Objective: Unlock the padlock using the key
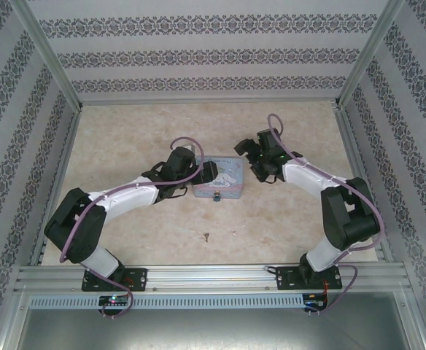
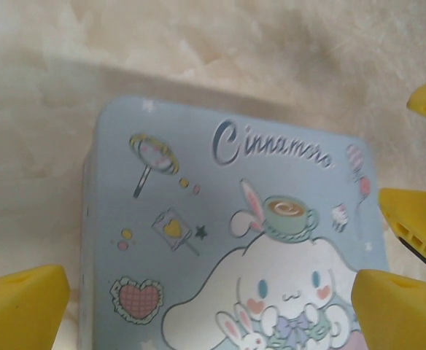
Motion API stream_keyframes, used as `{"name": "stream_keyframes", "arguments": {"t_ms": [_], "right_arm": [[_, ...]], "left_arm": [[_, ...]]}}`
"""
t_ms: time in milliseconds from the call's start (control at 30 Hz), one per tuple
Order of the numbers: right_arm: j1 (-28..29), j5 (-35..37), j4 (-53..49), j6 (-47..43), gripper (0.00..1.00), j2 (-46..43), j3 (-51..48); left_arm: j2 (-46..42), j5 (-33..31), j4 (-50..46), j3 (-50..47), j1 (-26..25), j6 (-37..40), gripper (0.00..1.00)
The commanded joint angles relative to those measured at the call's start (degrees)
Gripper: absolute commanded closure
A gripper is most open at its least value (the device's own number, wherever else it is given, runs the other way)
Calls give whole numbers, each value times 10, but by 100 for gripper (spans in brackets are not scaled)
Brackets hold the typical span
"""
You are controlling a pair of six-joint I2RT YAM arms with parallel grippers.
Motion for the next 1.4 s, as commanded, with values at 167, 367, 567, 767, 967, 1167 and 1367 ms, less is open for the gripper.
{"name": "stream_keyframes", "arguments": {"t_ms": [167, 367, 567, 767, 967, 1167, 1367], "right_arm": [[-127, -112, 9, -42, 2, -57, -46], [-175, -91, 9, -31, 2, -105, -84], [-215, -188, 30, -92, 3, -88, -87], [-182, -238, 34, -159, 6, -93, -107], [-39, -129, -61, -272, 4, -198, -159], [157, 1, -133, -304, 6, -249, -191], [282, 39, -150, -269, 20, -170, -159]], "left_arm": [[-55, -41, -56, 51, 15, 46, 1], [-73, -47, -61, 42, 18, 45, 1], [-98, -62, -67, 24, 18, 47, 1], [-122, -74, -81, 1, 23, 50, 1], [-156, -84, -86, -40, 42, 48, 1], [-183, -51, -70, -83, 100, 27, 1], [-202, -34, -74, -94, 140, 20, 1]]}}
